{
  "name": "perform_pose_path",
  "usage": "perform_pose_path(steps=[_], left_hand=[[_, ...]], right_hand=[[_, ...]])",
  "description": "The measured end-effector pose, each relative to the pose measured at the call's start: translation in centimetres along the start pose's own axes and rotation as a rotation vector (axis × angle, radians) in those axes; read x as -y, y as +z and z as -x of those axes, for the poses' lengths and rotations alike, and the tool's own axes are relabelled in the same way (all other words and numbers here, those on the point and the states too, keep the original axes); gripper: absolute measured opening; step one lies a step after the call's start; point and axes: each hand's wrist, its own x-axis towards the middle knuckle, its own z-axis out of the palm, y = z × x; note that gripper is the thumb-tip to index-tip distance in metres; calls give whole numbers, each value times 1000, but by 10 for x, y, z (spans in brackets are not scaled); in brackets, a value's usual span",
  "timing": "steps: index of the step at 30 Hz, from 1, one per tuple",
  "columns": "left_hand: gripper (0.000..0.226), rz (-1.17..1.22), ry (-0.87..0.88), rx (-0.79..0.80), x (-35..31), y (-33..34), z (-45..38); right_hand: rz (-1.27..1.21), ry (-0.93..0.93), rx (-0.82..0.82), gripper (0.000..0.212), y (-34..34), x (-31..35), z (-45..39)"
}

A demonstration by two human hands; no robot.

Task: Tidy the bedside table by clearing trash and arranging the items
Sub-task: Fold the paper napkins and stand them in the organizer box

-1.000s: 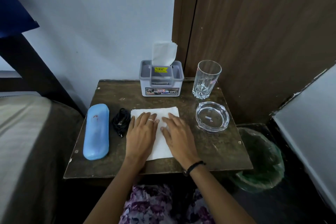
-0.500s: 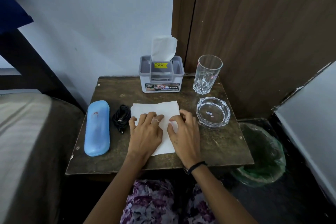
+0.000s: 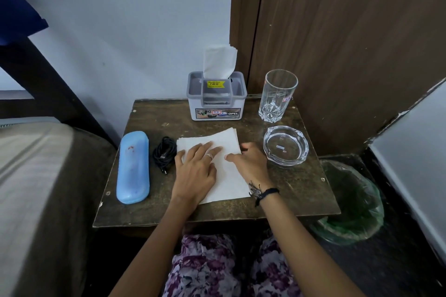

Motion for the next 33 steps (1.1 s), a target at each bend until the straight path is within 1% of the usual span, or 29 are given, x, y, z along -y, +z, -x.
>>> perform_pose_path(steps=[2, 3, 5, 6, 8, 11, 13, 15, 17, 20, 23, 25, 27, 28, 30, 31, 33], left_hand=[[47, -8, 9, -5, 1, 1, 0], [47, -9, 10, -8, 1, 1, -1], [47, -1, 5, -15, 2, 2, 0], [47, 7, 2, -22, 2, 2, 0], [47, 16, -2, -32, 2, 2, -1], [46, 43, 6, -60, 2, 2, -1], [46, 72, 12, -101, 1, 1, 0], [45, 114, -3, -140, 1, -1, 1], [46, 212, -74, -144, 1, -3, 0], [54, 410, -220, -124, 3, -8, -1], [62, 583, -326, -91, 7, -12, 7], [65, 812, -417, -60, 10, -20, 9], [56, 1055, -509, 21, 11, -26, 7], [45, 1100, -523, 73, 13, -27, 4], [22, 1117, -511, 136, 16, -27, 2], [18, 1127, -509, 149, 16, -27, 1], [20, 1144, -510, 159, 19, -27, 0]], right_hand=[[126, -8, -11, 22, 2, 1, 1], [197, -25, -15, 20, 3, 2, 2], [317, -85, -25, 22, 6, 1, 7], [329, -106, -25, 23, 6, 0, 9], [230, -93, 6, 21, 4, 1, 10], [22, -37, 107, 9, -3, -1, 7], [-131, -14, 129, 17, -5, -6, 6], [-263, -13, 119, 17, -5, -14, 9], [-324, -53, 109, 16, -4, -20, 13], [-352, -136, 76, 18, -8, -29, 15], [-433, -151, 85, 17, -16, -34, 12], [-494, -159, 119, 16, -20, -36, 10], [-522, -176, 131, 16, -21, -36, 9], [-516, -186, 139, 16, -21, -36, 9], [-463, -219, 174, 17, -21, -36, 10], [-422, -238, 196, 19, -20, -35, 10], [-372, -242, 249, 21, -21, -34, 9]])
